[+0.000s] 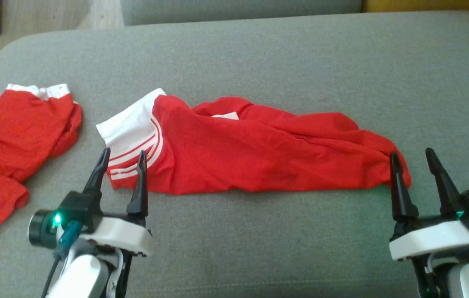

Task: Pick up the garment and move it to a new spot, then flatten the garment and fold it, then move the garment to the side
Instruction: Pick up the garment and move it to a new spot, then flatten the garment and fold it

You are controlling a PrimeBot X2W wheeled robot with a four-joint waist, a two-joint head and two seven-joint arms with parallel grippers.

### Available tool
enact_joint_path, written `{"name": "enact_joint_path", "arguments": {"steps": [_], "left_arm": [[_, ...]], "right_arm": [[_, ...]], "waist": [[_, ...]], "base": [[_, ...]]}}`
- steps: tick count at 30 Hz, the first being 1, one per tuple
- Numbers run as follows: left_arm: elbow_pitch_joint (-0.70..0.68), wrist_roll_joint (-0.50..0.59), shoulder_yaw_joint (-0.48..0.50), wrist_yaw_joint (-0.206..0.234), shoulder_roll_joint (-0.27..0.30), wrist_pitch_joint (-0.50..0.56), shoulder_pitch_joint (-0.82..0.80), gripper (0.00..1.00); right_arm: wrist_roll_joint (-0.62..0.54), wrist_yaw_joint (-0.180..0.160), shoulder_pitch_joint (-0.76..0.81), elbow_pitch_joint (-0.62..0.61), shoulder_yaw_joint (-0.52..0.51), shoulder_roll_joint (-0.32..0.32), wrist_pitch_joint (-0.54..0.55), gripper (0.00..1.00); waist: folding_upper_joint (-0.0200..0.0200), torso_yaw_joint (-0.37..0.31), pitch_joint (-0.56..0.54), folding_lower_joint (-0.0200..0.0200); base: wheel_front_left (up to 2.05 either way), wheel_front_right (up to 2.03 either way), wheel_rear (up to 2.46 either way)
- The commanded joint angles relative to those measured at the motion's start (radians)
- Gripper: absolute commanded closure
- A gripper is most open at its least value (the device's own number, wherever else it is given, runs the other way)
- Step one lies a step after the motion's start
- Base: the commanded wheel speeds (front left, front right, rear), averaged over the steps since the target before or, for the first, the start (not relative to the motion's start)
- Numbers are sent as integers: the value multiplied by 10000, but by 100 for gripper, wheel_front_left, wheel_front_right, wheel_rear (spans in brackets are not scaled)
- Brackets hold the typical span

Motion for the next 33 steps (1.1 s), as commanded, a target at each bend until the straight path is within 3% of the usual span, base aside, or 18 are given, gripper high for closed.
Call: {"name": "enact_joint_path", "arguments": {"steps": [1,30,33], "left_arm": [[-281,95,448,-47,110,-121,-244,0],[-74,469,696,-331,-151,-122,-19,0],[48,444,541,-526,-181,42,-287,0]], "right_arm": [[-59,77,-115,-374,200,-73,36,0],[-14,77,-5,-454,312,-32,180,0],[-1,77,-55,-491,316,-31,179,0]], "waist": [[-1,-24,-115,0],[-1,-22,-222,0],[-1,-10,-85,0]], "base": [[0,0,0],[0,0,0],[0,0,0]]}}
